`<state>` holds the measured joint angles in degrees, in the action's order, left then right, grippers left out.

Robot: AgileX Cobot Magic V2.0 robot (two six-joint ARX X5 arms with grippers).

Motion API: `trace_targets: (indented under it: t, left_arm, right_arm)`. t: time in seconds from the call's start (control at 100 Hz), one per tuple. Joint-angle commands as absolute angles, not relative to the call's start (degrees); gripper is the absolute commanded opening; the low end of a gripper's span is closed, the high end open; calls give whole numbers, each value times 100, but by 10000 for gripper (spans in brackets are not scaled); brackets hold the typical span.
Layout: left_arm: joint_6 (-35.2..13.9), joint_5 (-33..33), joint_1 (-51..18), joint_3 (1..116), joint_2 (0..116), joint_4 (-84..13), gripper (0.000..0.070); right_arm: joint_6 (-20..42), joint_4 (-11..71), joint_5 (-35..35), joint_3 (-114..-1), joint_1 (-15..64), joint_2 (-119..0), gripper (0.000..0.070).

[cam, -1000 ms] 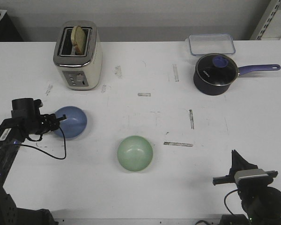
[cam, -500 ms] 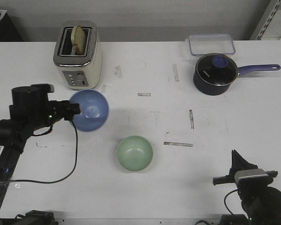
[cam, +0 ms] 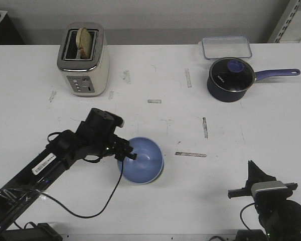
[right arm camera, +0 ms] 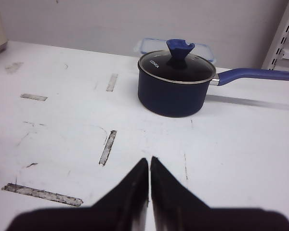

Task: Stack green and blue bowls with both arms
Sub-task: 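Carry the blue bowl over the green bowl and lower it inside, then open the left gripper and withdraw it from the stacked bowls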

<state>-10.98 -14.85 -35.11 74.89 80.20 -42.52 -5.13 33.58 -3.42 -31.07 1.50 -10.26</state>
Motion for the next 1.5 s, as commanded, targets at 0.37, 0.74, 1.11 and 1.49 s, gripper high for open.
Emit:
trace_targets:
  t: [0.37,0.74,1.11,1.49]
  left_arm:
    - [-1100,-1347,-3677,7568,8919,-4167,3]
    - [-1103,-1350,-3677,7570,8901,-4147,599]
    - [-611,-834,-3566,8117,8326,-4215,389]
    - [132,1273,-2609,8007,6359,-4064,1]
  right_arm:
    - [-543,3280,-342,-3118,156,-1055,0]
    - [-543,3277,-342,-3118,156,-1055,0]
    - [-543,3275,-342,-3118,156,-1055,0]
    - [-543,3271,-342,-3118,156,-1055,0]
